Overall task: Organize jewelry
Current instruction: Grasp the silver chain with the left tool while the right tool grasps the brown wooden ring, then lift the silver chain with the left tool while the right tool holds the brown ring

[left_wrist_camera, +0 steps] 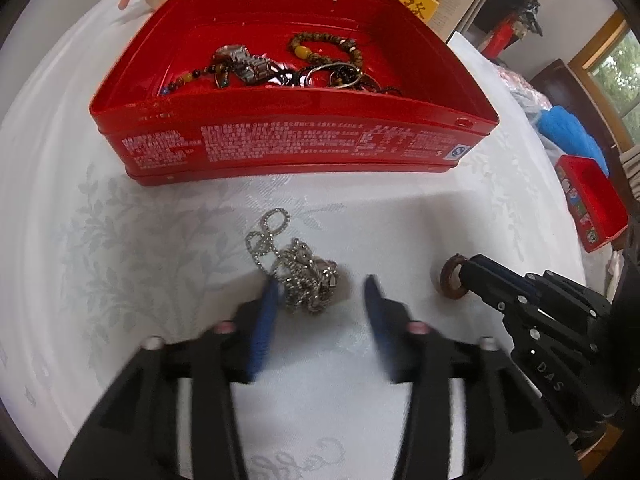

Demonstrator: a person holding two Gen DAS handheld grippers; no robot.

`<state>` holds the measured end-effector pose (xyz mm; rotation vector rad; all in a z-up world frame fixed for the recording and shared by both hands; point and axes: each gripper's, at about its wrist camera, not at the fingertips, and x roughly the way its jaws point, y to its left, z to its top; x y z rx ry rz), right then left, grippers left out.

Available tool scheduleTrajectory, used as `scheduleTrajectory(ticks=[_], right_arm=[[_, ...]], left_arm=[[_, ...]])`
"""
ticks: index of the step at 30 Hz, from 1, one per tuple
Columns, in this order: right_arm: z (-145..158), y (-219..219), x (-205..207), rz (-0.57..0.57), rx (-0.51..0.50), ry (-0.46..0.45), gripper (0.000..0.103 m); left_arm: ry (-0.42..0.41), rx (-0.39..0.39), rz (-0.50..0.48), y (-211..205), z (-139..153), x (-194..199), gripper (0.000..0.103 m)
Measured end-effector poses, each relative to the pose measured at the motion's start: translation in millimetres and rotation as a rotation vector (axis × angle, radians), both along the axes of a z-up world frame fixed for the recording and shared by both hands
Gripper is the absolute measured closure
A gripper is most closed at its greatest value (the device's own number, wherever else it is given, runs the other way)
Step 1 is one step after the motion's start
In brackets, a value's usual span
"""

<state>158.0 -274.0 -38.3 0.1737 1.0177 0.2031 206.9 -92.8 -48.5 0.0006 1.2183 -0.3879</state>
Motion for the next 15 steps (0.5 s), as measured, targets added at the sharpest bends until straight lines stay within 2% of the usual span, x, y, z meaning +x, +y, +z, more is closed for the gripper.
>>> scheduleTrajectory(ticks=[2, 6, 9, 10, 12, 13, 15], right_arm=[[-1, 0, 1, 0.000, 0.001, 0.002, 0.095], [-2, 0, 1, 0.001, 0.003, 0.002, 0.095], [-2, -1, 2, 0.000, 0.007, 0.004, 0.095], [-2, -1, 2, 0.000, 0.008, 0.004, 0.095], [-3, -2, 2, -0.004, 0.010, 0.004, 0.095], [-3, -2, 2, -0.004, 0.011, 0.004, 0.095], [-3, -2, 2, -0.005, 0.011, 0.004, 0.095]], left_arm=[[-0.029, 0.038, 0.014, 0, 1, 1, 0.048], [-0.008, 0.045, 0.003, -5, -8, 12, 0.050], [-0.037, 0.084, 0.005, -10, -9, 13, 0.064], [-0.040, 0.081, 0.000, -11, -8, 13, 0.074], [-0.041, 0.073, -0.006, -10, -8, 12, 0.080], [-0.040, 0.068, -0.006, -10, -8, 11, 0.089], [-0.031, 0.045, 0.001, -6, -8, 9, 0.091]])
